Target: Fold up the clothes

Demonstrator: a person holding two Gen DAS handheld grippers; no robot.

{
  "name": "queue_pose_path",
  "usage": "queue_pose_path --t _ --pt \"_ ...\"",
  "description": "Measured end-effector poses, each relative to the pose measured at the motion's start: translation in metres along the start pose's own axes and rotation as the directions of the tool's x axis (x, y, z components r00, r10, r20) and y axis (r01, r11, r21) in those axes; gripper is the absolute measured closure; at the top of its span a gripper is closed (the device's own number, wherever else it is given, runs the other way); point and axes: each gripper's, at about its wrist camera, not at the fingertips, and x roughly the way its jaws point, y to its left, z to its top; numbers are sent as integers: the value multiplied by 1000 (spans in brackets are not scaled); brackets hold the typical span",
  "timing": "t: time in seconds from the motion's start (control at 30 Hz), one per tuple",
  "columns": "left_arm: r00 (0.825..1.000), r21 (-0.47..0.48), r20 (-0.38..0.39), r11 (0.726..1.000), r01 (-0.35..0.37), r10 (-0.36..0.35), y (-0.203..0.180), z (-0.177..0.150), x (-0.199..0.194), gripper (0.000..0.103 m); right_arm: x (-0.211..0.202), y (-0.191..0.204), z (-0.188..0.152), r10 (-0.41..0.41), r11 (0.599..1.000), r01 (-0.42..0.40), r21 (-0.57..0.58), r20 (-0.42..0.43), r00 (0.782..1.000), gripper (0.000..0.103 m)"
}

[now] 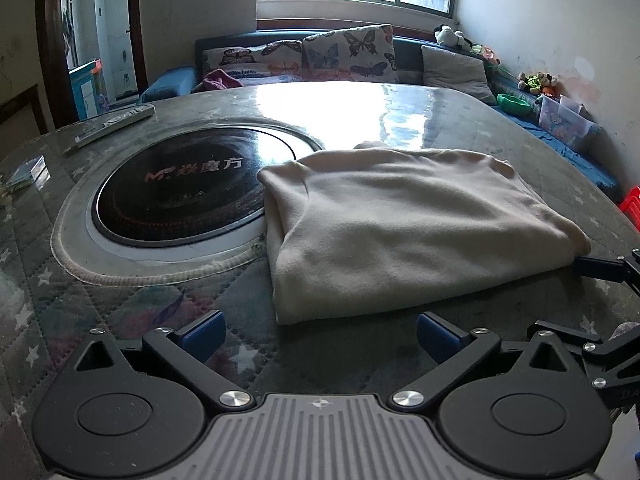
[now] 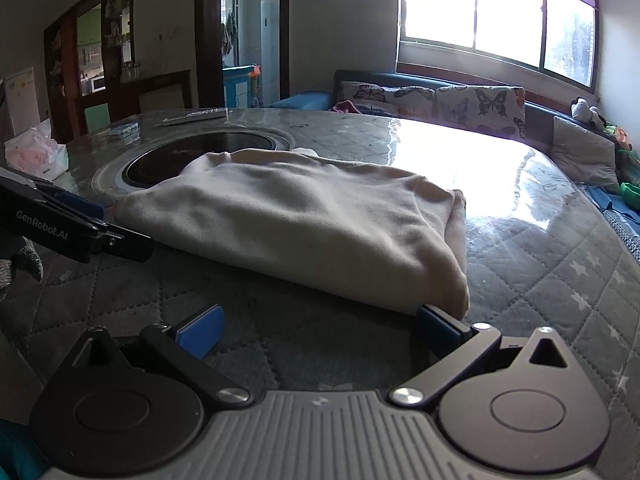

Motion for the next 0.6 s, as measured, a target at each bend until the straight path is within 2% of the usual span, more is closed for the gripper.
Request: queue_pose_path --t 0.2,0.33,0.6 --pt "1000 -13 -29 1000 -1 1 -1 2 4 0 1 2 2 -6 1000 6 0 -9 1000 0" --pt "999 -25 -38 1000 1 -2 3 4 2 0 0 5 7 17 999 -18 -32 -31 999 0" --pt "999 -101 5 994 -44 44 33 15 -4 0 -3 32 25 92 984 -95 -154 -26 995 0"
